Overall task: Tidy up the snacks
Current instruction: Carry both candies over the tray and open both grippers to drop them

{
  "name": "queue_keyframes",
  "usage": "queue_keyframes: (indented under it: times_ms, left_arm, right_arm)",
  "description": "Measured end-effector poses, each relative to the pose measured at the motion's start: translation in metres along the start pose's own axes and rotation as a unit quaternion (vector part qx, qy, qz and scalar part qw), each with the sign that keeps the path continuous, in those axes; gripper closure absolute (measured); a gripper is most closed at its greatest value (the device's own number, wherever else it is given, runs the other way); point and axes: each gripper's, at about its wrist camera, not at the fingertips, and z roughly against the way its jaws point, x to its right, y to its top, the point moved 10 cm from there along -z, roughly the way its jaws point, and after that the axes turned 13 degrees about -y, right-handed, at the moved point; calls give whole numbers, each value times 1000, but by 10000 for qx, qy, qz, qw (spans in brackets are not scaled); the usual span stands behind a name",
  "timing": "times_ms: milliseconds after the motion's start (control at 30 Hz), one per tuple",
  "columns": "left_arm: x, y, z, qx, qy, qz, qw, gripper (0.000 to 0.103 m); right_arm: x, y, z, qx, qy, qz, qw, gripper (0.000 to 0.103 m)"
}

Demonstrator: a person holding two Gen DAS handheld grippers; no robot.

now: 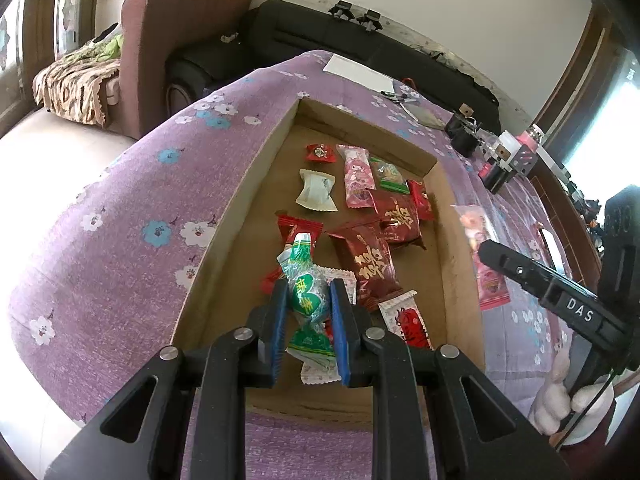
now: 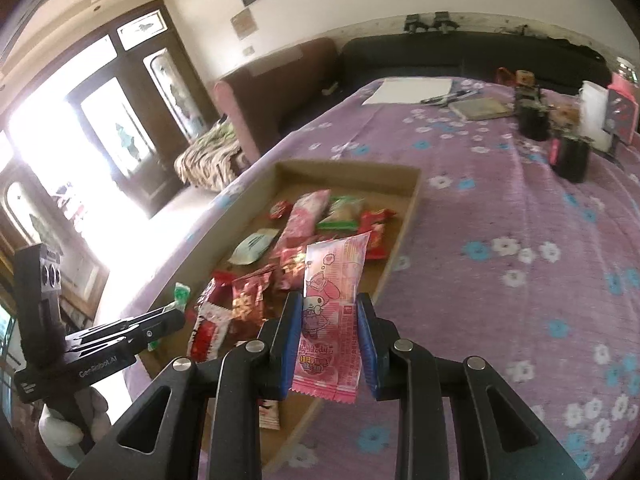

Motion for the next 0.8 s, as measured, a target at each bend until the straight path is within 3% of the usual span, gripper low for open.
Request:
queue_keyframes:
  times_ms: [600, 800]
  left_arm:
    - [9, 6, 11, 274, 826, -717, 9936, 85]
    - [10, 4, 11, 240, 791, -746, 9938, 85]
  right_arm:
    - [-21, -10, 4, 48, -118, 287, 9995, 76]
    - [-26, -14, 7, 73, -117, 378, 9992, 76]
